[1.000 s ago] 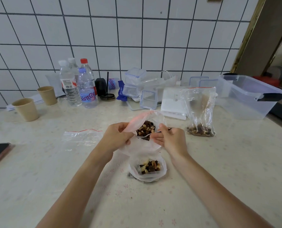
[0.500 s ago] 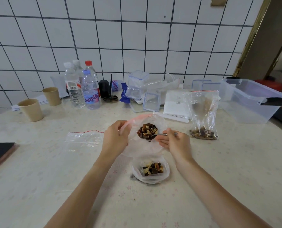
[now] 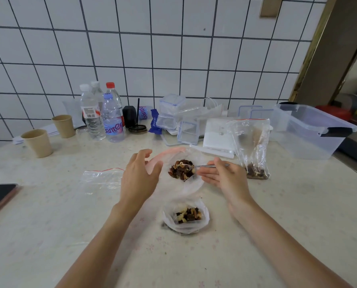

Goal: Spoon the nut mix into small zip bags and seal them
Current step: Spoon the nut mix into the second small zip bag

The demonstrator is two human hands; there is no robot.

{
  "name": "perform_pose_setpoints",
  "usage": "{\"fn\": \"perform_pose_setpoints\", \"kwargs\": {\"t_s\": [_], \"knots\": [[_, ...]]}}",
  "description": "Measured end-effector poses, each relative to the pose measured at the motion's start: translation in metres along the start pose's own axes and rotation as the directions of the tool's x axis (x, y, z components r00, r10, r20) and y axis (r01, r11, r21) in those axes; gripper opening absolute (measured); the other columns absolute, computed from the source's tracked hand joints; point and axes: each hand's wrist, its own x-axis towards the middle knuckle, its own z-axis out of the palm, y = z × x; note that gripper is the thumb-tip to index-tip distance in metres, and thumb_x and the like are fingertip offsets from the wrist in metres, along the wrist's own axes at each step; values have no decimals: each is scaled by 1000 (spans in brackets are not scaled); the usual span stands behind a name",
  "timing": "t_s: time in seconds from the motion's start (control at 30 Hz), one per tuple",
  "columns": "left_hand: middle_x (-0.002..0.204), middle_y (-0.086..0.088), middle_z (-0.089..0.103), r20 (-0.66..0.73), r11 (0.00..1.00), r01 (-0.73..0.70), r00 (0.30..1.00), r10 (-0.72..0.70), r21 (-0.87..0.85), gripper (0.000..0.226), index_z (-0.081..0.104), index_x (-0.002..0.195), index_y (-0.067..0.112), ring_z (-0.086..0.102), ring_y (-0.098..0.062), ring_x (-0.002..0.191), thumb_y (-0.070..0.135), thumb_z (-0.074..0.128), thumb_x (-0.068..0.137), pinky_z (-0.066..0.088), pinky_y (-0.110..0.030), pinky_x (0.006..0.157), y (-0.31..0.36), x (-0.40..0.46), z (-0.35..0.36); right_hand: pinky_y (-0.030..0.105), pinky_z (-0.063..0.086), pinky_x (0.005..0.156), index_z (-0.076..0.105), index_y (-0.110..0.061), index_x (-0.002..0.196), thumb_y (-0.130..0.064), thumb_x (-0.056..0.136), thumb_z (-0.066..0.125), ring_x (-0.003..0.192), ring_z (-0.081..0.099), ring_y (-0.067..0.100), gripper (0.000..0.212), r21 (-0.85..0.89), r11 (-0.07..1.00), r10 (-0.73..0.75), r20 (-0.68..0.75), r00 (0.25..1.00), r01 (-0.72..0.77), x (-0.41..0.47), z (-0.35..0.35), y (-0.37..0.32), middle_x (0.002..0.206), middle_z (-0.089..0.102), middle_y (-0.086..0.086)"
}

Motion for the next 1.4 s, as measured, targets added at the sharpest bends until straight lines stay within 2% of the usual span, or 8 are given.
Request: {"fn": "perform_pose_setpoints", "kwargs": {"t_s": [0.13, 0.27, 0.5, 0.77, 0.87, 1.0, 1.13, 1.4], "knots": [[133, 4, 59, -28, 997, -77, 997, 78, 24, 44, 57, 135, 24, 54, -16, 124, 44, 66, 97, 39, -28, 96, 14, -8, -17, 27, 63, 71, 68, 2, 106, -25, 108, 53, 87, 80, 29, 32, 47, 999, -27, 43, 999, 25, -14, -10, -22, 89, 80, 18], [105, 14, 63, -23, 984, -178, 984, 178, 8, 26, 64, 115, 27, 62, -5, 94, 44, 66, 96, 48, -25, 78, 26, -30, -36, 28, 63, 69, 68, 3, 104, -26, 108, 53, 87, 79, 31, 33, 71, 997, -22, 83, 996, 16, -36, -23, -36, 90, 79, 21], [58, 10, 68, 335, 995, -25, 942, -9, 97, 40, 65, 84, 34, 65, -4, 60, 68, 48, 94, 51, -29, 66, 24, -70, -39, 33, 64, 67, 65, 6, 101, -24, 108, 51, 85, 78, 40, 34, 67, 994, 83, 103, 991, -90, -68, -43, -26, 88, 76, 28], [64, 14, 71, 333, 995, -71, 939, 91, -71, 18, 68, 81, 33, 68, -3, 53, 35, 66, 98, 48, -14, 58, 36, -81, -35, 37, 63, 73, 68, 1, 97, -21, 108, 50, 81, 78, 32, 30, -126, 989, -52, 176, 983, 75, -82, -39, 1, 80, 78, 17], [65, 12, 70, 315, 986, -110, 938, 145, -126, 18, 69, 80, 32, 69, -5, 52, 30, 68, 98, 49, -15, 57, 40, -82, -35, 38, 61, 83, 75, -15, 100, -25, 107, 54, 87, 77, 18, 24, -311, 890, -222, 346, 912, 335, -86, -40, 7, 87, 80, 3], [62, 8, 71, 331, 988, -100, 934, 135, -121, 17, 69, 82, 31, 69, -6, 51, 29, 66, 99, 49, -15, 54, 35, -82, -39, 31, 56, 84, 73, -20, 116, -39, 108, 50, 97, 71, 8, 31, -437, 517, -354, 674, 649, 736, -89, -50, 8, 106, 75, -7], [60, 14, 70, 313, 989, -126, 939, 142, -73, 16, 69, 84, 33, 67, -3, 50, 32, 66, 99, 47, -13, 57, 27, -82, -42, 32, 58, 85, 72, -14, 124, -34, 108, 51, 103, 71, 10, 34, -429, 343, -429, 720, 545, 836, -87, -55, 3, 113, 74, -4], [64, 12, 69, 267, 990, -108, 955, 128, -88, 19, 70, 83, 38, 67, -6, 52, 49, 63, 96, 58, -36, 65, 17, -81, -43, 23, 60, 75, 77, -23, 96, -24, 108, 54, 90, 78, 19, 26, -196, 907, -313, 276, 909, 372, -72, -54, 0, 92, 81, 3]]}}
